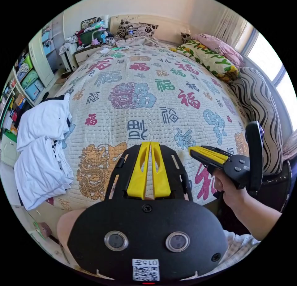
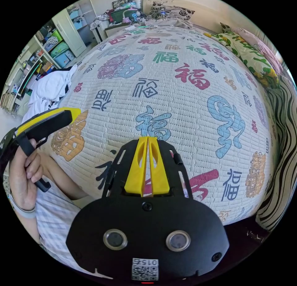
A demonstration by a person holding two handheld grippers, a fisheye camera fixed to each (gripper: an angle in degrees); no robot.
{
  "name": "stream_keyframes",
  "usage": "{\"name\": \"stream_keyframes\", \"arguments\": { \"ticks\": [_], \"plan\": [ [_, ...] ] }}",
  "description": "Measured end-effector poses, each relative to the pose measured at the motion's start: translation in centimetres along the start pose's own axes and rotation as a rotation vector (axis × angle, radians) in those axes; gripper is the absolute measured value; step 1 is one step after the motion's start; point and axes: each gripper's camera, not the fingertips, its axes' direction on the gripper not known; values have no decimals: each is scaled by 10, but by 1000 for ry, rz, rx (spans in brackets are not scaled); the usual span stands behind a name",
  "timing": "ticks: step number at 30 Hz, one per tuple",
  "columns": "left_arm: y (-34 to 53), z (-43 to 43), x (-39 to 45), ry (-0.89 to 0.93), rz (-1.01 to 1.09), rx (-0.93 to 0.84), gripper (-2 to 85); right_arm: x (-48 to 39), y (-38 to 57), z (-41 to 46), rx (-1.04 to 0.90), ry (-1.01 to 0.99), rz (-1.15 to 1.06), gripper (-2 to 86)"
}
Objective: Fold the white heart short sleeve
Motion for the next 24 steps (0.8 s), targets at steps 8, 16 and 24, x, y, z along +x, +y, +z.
{"name": "stream_keyframes", "arguments": {
  "ticks": [8,16,24],
  "plan": [
    [20,-44,-28,2,-18,37,-1,-35,-22,-18,47,-28,-73,-4],
    [38,-108,-91,-36,-97,112,6,-82,-51,-35,92,-116,-170,35],
    [73,-157,-155,-149,-187,135,18,-152,-84,-40,92,-256,-355,64]
  ]
}}
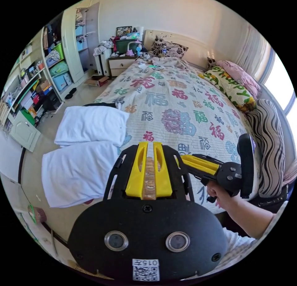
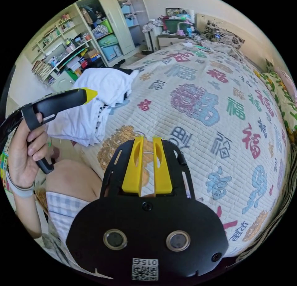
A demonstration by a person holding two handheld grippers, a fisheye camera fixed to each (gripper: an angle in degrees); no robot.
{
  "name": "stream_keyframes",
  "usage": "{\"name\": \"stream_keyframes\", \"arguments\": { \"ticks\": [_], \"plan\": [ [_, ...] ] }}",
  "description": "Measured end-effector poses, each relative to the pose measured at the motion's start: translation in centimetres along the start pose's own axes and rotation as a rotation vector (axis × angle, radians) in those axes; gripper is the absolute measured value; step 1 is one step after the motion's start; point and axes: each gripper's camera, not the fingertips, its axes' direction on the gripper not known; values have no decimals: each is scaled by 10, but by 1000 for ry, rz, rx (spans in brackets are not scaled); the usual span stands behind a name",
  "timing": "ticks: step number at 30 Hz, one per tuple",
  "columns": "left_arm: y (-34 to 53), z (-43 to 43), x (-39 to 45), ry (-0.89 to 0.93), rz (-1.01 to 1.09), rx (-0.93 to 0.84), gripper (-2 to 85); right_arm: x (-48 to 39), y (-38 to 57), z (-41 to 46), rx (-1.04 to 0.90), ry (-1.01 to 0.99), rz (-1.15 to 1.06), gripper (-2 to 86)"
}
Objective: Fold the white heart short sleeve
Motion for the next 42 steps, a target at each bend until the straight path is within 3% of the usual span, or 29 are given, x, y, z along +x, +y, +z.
{"name": "stream_keyframes", "arguments": {
  "ticks": [10,17,20,22,27,29,34,42],
  "plan": [
    [59,-44,-116,-127,-169,-39,73,-96,-68,28,-78,-159,-283,107],
    [97,-65,-170,-144,-203,-134,90,-102,-74,24,-159,-144,-300,46],
    [109,-73,-173,-182,-172,-162,106,-80,-67,-7,-131,-301,-233,22],
    [121,-80,-168,-210,-143,-167,122,-56,-64,-41,-83,-509,-139,10],
    [120,-94,-144,-237,-116,-108,148,-43,-55,-120,49,-680,-160,0],
    [115,-108,-132,-203,-87,-42,143,-43,-48,-153,96,-685,-198,-1],
    [104,-167,-100,14,16,236,21,-13,-8,-265,279,-629,-227,-2],
    [53,-225,-33,324,298,370,-1,65,94,-411,489,-336,-90,3]
  ]
}}
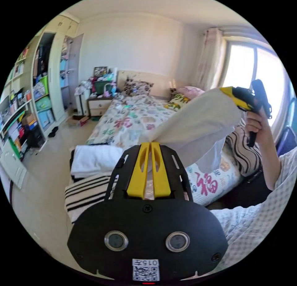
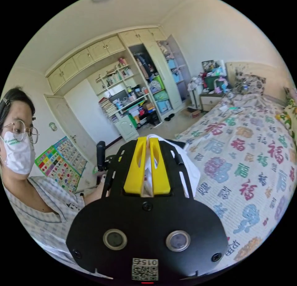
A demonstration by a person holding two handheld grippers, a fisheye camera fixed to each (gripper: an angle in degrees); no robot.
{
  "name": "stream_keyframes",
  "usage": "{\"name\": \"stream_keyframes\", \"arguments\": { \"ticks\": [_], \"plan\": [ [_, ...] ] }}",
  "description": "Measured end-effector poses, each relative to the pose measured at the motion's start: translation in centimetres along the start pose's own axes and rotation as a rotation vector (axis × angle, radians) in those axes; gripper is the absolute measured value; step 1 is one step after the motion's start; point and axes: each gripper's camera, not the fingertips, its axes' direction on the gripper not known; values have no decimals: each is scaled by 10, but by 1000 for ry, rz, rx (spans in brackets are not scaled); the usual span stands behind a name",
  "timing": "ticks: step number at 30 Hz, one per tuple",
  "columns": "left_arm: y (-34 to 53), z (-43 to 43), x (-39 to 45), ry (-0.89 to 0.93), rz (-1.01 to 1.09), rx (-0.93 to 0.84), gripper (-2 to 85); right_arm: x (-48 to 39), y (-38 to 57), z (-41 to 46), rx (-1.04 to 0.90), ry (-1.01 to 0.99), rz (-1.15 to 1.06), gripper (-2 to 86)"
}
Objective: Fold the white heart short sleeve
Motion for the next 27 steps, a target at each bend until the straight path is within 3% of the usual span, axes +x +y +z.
{"name": "stream_keyframes", "arguments": {
  "ticks": [7,11,22,27],
  "plan": [
    [-46,11,56,152,192,-2,0,25,41,-109,58,255,184,10],
    [-55,22,77,190,238,-51,4,39,58,-147,86,246,272,9],
    [-98,42,174,314,394,-22,113,41,37,-193,-43,326,191,4],
    [-113,87,200,306,424,-85,95,45,37,-208,-66,381,191,6]
  ]
}}
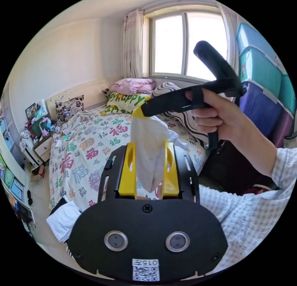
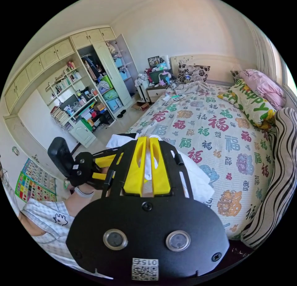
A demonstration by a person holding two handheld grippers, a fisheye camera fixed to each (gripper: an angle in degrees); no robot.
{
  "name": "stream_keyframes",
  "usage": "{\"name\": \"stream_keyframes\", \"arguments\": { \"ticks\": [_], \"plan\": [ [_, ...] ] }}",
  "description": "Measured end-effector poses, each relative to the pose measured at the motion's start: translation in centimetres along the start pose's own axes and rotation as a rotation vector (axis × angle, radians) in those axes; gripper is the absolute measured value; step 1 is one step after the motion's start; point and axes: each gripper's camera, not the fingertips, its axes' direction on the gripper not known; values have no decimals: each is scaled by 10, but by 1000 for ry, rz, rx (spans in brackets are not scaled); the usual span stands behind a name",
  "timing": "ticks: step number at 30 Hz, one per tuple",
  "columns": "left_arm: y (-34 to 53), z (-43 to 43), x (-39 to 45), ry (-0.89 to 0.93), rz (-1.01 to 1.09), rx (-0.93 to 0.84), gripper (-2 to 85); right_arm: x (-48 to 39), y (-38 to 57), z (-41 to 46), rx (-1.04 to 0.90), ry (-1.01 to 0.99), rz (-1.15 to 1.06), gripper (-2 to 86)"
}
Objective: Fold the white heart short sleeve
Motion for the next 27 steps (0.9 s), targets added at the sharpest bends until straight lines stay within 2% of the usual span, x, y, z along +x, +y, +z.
{"name": "stream_keyframes", "arguments": {
  "ticks": [4,7,11,15,18,22,27],
  "plan": [
    [-4,14,-25,72,-66,-7,31,20,4,-9,-6,3,2,9],
    [-2,23,-46,145,-139,-8,16,45,13,-9,-13,-49,15,16],
    [0,32,-67,203,-235,32,11,74,28,-8,-35,-43,2,43],
    [-5,49,-87,270,-319,89,9,127,77,-19,34,6,3,70],
    [-9,61,-99,335,-375,136,9,184,121,-11,-36,61,134,71],
    [-18,71,-107,401,-415,216,8,246,185,12,-117,-47,319,86],
    [-23,69,-106,383,-398,252,8,252,211,13,-91,-34,224,129]
  ]
}}
